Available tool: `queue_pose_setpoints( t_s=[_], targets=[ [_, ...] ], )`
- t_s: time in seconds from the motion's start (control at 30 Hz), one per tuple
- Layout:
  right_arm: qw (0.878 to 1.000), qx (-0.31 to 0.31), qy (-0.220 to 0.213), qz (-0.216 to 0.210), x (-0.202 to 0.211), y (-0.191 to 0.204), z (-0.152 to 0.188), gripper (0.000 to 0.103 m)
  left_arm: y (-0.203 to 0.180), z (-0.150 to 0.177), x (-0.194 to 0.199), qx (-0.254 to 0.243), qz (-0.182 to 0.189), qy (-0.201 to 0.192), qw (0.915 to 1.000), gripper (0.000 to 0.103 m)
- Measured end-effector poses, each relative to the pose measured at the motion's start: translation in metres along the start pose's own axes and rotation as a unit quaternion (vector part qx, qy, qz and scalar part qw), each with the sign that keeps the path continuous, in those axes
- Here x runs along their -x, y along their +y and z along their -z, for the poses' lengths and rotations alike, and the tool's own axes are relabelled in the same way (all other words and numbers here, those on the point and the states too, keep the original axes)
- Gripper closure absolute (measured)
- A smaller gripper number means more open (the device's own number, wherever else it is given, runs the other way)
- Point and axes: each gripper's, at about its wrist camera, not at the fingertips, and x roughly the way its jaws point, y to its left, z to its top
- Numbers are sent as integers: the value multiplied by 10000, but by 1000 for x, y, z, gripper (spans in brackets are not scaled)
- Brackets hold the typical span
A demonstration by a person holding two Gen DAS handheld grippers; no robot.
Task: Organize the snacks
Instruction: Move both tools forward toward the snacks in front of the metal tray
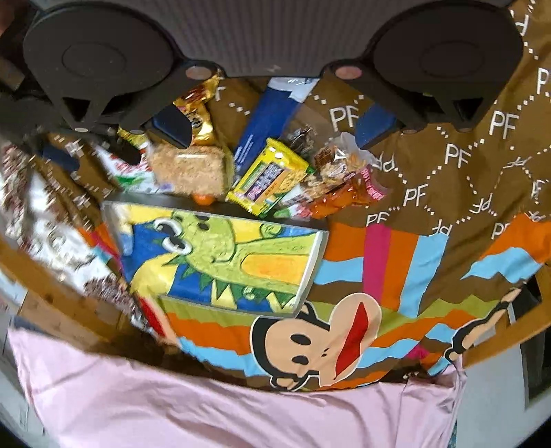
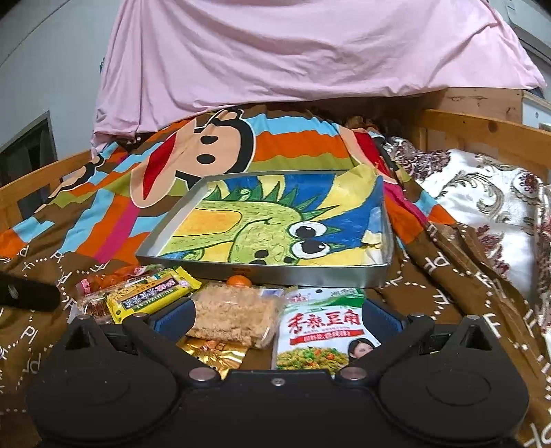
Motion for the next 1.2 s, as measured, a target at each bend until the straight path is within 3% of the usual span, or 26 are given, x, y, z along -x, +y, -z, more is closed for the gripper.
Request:
queue_pose_setpoints(
  t_s=[0.3, 0.6, 0.77, 1.0, 1.2],
  targets=[
    [9992, 284, -251, -106, -5, 3, -3, 1, -9, -2, -17, -300, -548, 118, 9980, 0],
    [9981, 467, -358, -195, -6, -3, 6, 1, -7, -12, -41, -382, -661, 142, 9970, 0],
    [9970, 650, -341, -261, -11, 0, 10, 1, -6, -10, -54, -475, -492, 153, 9975, 0],
    [9959, 826, -167, -328, -23, 2, 12, 1, -3, -2, -58, -742, 116, -44, 9972, 0],
    [9938, 1042, 36, -377, -36, 9, 16, 1, -6, -8, -70, -1195, 110, -33, 9928, 0]
  ],
)
